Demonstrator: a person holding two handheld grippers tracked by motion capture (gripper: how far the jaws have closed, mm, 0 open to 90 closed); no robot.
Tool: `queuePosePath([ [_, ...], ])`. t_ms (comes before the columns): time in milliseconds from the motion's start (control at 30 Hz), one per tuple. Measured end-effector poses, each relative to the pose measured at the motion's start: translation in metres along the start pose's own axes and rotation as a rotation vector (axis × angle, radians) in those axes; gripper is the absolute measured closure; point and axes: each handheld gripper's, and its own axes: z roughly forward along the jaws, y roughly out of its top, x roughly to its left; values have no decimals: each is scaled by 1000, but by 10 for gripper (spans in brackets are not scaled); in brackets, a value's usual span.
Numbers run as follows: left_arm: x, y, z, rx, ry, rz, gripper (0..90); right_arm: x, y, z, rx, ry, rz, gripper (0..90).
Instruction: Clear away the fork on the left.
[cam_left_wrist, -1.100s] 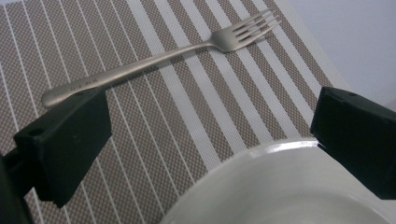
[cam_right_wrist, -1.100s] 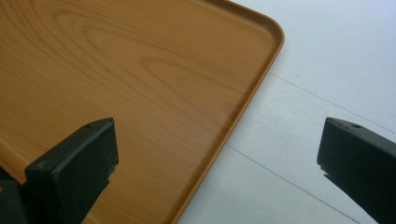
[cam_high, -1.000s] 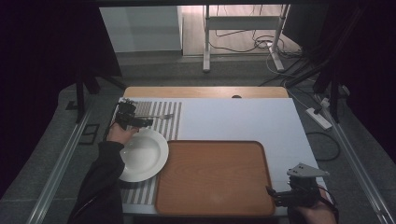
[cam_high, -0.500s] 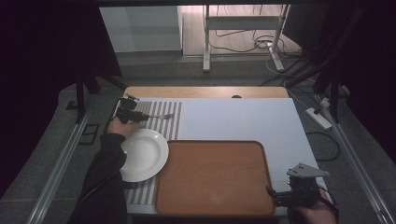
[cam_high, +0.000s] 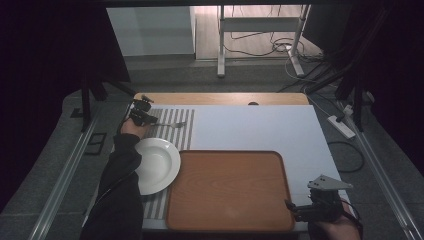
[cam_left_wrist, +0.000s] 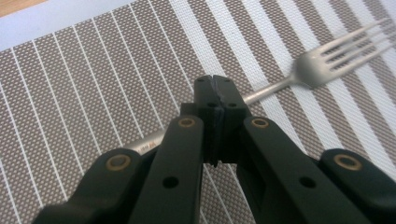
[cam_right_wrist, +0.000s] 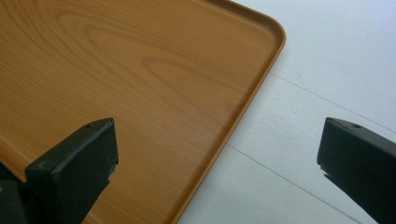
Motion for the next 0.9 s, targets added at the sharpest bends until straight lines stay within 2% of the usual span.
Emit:
queuePosePath([
  [133, 2, 3, 6, 22, 19, -5, 893, 0, 0, 0, 1, 0, -2, 0],
  [200, 4, 3, 8, 22, 15, -28, 893, 0, 0, 0, 1, 1, -2, 0],
  [267, 4, 2, 9, 47, 36, -20, 893, 0, 0, 0, 1, 3, -1, 0],
  [433, 9, -7, 5, 50, 20, -31, 894, 0, -1, -1, 1, -1, -1, 0],
  [533, 12, -13, 0, 67, 15, -20, 893, 1, -1, -1, 4, 0, -3, 0],
  [667, 13, -21, -5, 82, -12, -10, 893, 1, 0, 0, 7, -2, -7, 0],
  [900, 6, -32, -12, 101, -55, 32, 893, 2, 0, 1, 10, -4, -11, 0],
])
